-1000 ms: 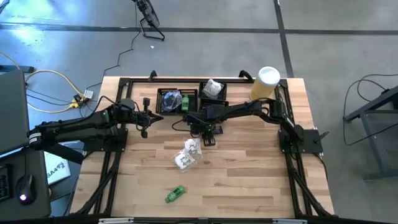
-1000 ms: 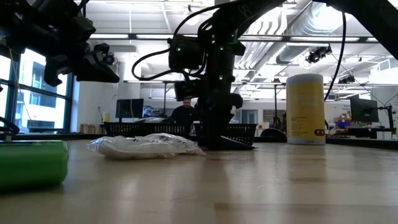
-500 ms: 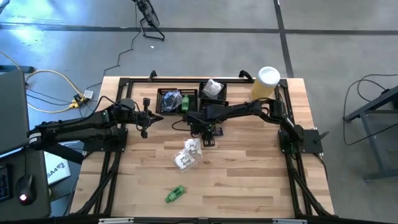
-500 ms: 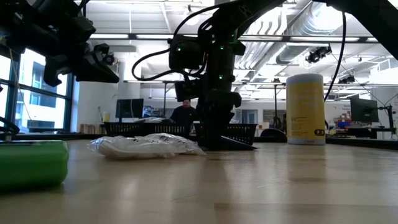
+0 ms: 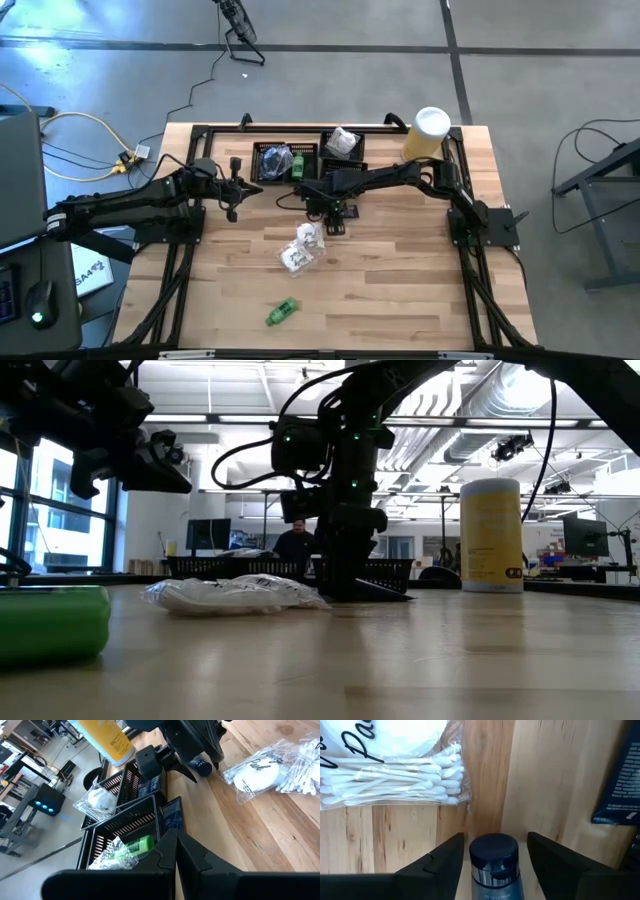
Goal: Pick & Place Travel size toiletries
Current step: Put the blue shave cream into the bottom black bin
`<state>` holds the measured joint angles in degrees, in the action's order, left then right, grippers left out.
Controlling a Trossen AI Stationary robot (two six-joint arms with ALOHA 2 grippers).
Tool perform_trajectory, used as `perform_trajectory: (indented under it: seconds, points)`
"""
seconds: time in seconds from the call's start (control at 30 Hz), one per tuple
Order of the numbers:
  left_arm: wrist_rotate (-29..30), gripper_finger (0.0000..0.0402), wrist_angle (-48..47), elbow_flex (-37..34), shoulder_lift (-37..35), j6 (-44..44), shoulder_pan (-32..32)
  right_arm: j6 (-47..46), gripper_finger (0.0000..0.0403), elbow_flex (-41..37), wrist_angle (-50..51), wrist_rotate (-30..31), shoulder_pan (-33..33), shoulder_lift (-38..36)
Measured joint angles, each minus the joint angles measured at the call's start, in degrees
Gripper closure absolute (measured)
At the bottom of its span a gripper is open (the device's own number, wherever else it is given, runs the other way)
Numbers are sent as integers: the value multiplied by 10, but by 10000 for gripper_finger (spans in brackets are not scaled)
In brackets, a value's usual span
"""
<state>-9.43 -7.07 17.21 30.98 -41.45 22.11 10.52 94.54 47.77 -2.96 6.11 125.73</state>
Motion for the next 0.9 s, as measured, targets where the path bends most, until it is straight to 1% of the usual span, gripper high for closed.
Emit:
perform_trajectory:
  seconds: [0.7,0.8,0.9]
  points:
    - [0,401,0,0,0,0,0,1,274,0,2,0,0,0]
    - [0,401,0,0,0,0,0,1,274,0,8,2,0,-3]
    - [0,401,0,0,0,0,0,0,265,0,16,17,0,-9]
